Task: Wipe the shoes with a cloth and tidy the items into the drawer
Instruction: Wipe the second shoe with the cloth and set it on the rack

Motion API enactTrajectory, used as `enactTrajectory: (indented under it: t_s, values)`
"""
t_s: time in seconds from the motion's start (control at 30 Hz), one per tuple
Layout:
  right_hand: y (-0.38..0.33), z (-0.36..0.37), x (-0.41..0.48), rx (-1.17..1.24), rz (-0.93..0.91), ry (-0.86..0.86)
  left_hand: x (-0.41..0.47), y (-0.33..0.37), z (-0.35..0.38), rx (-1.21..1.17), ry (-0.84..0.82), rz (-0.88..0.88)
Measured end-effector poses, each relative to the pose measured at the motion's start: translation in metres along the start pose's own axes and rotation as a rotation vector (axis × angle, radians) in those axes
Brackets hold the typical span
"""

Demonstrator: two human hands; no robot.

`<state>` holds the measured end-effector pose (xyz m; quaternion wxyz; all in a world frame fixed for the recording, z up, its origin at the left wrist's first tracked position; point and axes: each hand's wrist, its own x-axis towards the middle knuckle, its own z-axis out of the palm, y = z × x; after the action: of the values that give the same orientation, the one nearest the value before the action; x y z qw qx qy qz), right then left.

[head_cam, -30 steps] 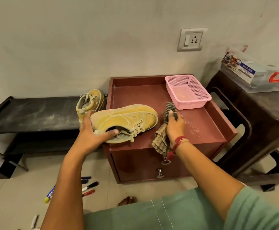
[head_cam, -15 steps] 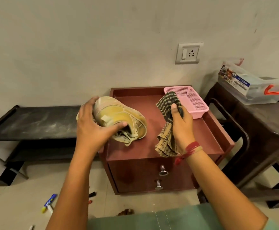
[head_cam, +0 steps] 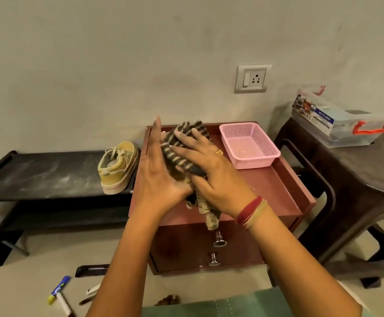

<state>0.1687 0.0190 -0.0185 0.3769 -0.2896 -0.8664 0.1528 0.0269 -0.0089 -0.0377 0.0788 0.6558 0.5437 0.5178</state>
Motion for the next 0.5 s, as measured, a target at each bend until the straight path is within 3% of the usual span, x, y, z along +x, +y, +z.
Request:
enactTrajectory:
  t_s: [0.17,0.3,0.4,0.5]
  values:
    - [0.0097,-0.0095,0.0032,0.303,0.236,0.213,0.0003,0.0,-0.0015,0.018,-0.049,0.088]
    - [0.0061,-0.0037,-0.0011,0.259,0.083,0.095,0.0009,-0.0015,-0.0048,0.025,-0.051,0.114]
    - [0.0102,-0.0039,0.0036,0.392,0.215,0.186,0.0026,-0.004,-0.0064,0.008,-0.035,0.13]
    - [0.0058,-0.0001,0.0012,0.327,0.11,0.15,0.0017,-0.0089,-0.0078,-0.012,-0.04,0.097]
